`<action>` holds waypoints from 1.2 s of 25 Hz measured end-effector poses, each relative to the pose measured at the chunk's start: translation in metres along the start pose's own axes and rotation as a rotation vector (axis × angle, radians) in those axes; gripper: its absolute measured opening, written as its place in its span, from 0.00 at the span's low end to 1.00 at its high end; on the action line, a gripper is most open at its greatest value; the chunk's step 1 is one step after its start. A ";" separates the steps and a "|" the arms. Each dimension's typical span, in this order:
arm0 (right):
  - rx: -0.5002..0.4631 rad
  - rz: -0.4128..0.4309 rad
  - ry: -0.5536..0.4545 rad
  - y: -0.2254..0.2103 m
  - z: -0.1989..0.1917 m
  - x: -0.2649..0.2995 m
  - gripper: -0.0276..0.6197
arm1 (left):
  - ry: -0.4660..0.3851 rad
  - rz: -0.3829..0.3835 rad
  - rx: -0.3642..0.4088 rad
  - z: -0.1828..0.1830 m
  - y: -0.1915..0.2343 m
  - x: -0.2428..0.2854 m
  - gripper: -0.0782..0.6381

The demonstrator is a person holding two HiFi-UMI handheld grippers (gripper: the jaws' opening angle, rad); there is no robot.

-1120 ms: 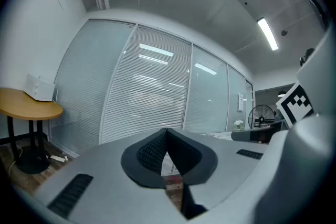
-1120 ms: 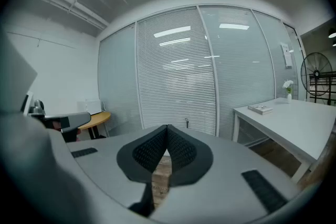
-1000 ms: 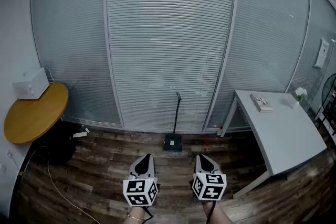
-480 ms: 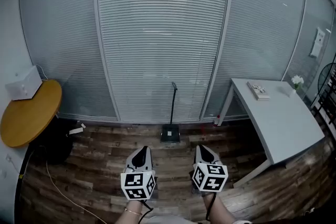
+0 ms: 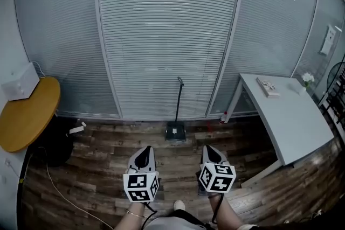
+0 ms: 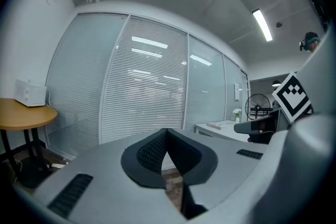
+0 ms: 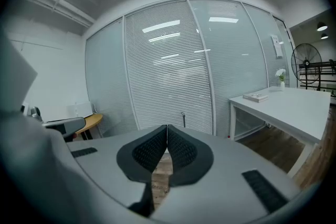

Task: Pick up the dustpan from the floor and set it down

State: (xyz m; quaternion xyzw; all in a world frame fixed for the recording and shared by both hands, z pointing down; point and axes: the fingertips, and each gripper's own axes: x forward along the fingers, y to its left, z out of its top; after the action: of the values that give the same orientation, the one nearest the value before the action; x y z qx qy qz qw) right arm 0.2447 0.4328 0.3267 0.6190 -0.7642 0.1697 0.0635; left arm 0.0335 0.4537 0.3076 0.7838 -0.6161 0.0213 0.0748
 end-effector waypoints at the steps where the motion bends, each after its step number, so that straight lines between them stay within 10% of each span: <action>1: 0.000 0.002 0.003 0.001 0.000 0.004 0.09 | 0.003 0.002 -0.002 -0.001 0.003 0.003 0.13; 30: 0.016 0.036 0.035 -0.059 0.080 0.244 0.09 | 0.025 0.061 -0.048 0.016 0.050 0.238 0.13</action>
State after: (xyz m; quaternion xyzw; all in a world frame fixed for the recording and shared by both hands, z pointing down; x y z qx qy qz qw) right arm 0.2559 0.1693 0.3372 0.6027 -0.7725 0.1876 0.0688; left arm 0.0410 0.2107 0.3266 0.7623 -0.6390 0.0187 0.1008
